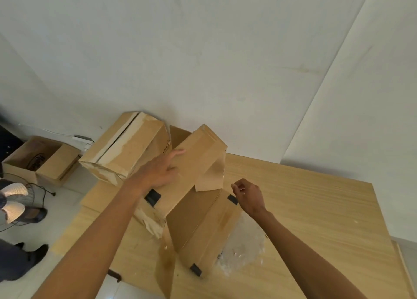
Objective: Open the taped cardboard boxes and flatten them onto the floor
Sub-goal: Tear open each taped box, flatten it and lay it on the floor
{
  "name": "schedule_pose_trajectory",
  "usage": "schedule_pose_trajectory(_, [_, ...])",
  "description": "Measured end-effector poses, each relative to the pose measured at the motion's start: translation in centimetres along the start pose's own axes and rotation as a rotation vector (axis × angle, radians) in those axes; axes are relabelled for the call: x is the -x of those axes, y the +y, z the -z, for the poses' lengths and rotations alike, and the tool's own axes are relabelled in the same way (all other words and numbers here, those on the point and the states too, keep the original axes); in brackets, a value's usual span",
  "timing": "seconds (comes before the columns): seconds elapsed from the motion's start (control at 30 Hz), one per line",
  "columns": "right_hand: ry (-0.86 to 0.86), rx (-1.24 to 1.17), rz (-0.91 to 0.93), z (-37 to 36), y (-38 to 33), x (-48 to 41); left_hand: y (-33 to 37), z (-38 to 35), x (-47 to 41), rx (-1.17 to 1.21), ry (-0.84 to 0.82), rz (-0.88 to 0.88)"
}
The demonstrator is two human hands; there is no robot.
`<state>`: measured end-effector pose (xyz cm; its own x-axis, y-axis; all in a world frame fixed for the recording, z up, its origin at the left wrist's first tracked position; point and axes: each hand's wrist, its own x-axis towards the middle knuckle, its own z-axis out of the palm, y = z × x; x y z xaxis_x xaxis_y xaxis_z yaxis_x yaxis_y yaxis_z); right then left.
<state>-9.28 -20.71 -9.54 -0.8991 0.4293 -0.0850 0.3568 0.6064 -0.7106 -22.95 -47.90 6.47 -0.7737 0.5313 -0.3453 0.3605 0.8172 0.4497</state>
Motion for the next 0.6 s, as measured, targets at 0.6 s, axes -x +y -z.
schedule_pose_trajectory(0.6, [0.087,-0.038,-0.029,-3.7,-2.7,0.0,0.2,-1.7,-1.2,-0.247,-0.056,0.178])
